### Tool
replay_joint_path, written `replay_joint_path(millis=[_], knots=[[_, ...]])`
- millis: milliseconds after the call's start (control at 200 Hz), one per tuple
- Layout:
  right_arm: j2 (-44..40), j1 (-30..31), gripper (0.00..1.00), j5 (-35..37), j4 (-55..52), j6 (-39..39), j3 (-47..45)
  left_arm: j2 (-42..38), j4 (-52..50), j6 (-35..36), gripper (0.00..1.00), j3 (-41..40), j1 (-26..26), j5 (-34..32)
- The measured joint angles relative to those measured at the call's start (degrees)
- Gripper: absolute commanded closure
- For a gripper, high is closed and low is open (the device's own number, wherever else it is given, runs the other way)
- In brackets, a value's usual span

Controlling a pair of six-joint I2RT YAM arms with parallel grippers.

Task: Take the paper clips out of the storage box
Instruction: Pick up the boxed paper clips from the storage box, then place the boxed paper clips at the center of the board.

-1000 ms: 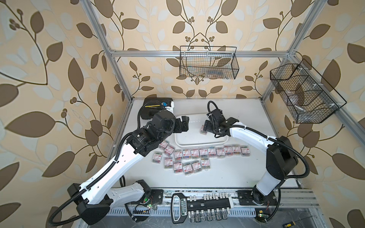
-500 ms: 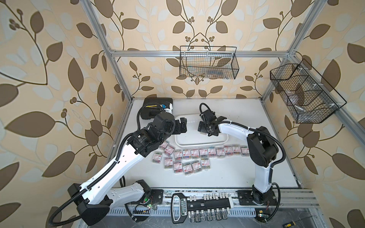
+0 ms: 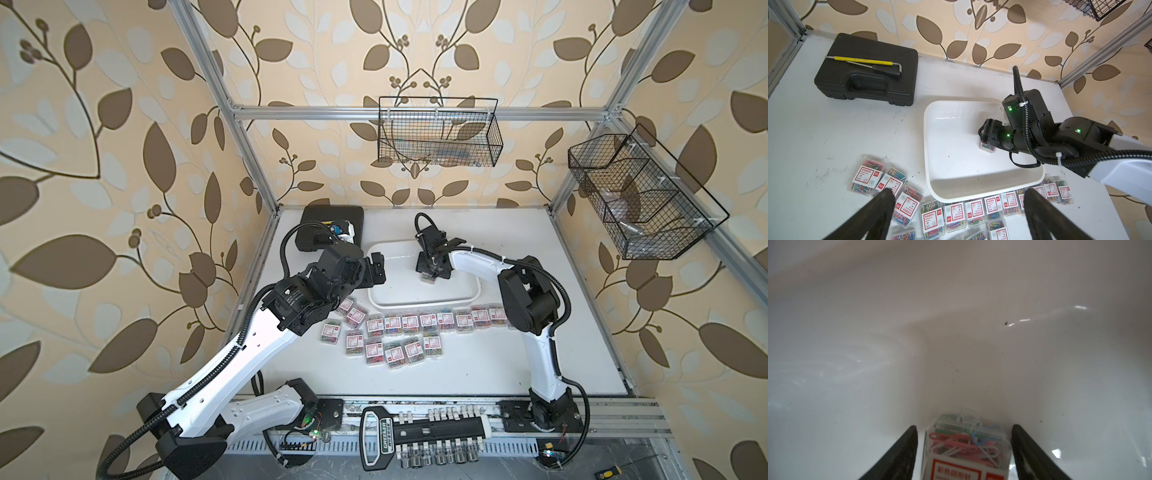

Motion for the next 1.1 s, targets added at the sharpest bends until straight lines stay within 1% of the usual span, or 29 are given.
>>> replay_joint_path(millis=[245, 395, 530, 645, 755, 835, 960, 1100], knots=[[0.2, 0.6, 0.46, -0.5, -0.3, -0.8, 0.2, 0.9, -0.1, -0.2, 0.01, 0.2, 0.0, -1.2], [0.2, 0.7, 0.49, -1.2, -1.6, -1.2, 1.2, 2.5, -0.1, -0.2, 0.01, 0.6, 0.1, -2.1], [0.1, 0.7, 0.51, -1.4, -4.3, -2.5, 4.8, 3.9, -0.4, -0.1, 0.01, 1.8, 0.1, -2.6], [-2.2, 0.6, 0.54, -1.4, -5.2, -3.8, 5.8, 5.6, -0.5, 0.0, 0.01, 4.1, 0.8, -3.5], [-7.2, 0.6, 0.55, -1.3, -6.5, -4.9, 5.5, 7.2, -0.2, 0.1, 0.01, 5.5, 1.6, -4.1], [-12.9, 0.7, 0.56, -0.9, -6.5, -5.5, 3.4, 7.9, 0.2, 0.1, 0.01, 5.6, 2.0, -4.5], [-23.5, 1.1, 0.57, 0.3, -6.2, -6.2, -3.1, 8.3, 0.7, 0.1, 0.01, 5.6, 2.8, -5.0], [-34.9, 2.1, 0.58, 2.3, -6.3, -6.8, -13.8, 8.3, 1.4, -0.1, 0.01, 5.6, 3.8, -5.2]])
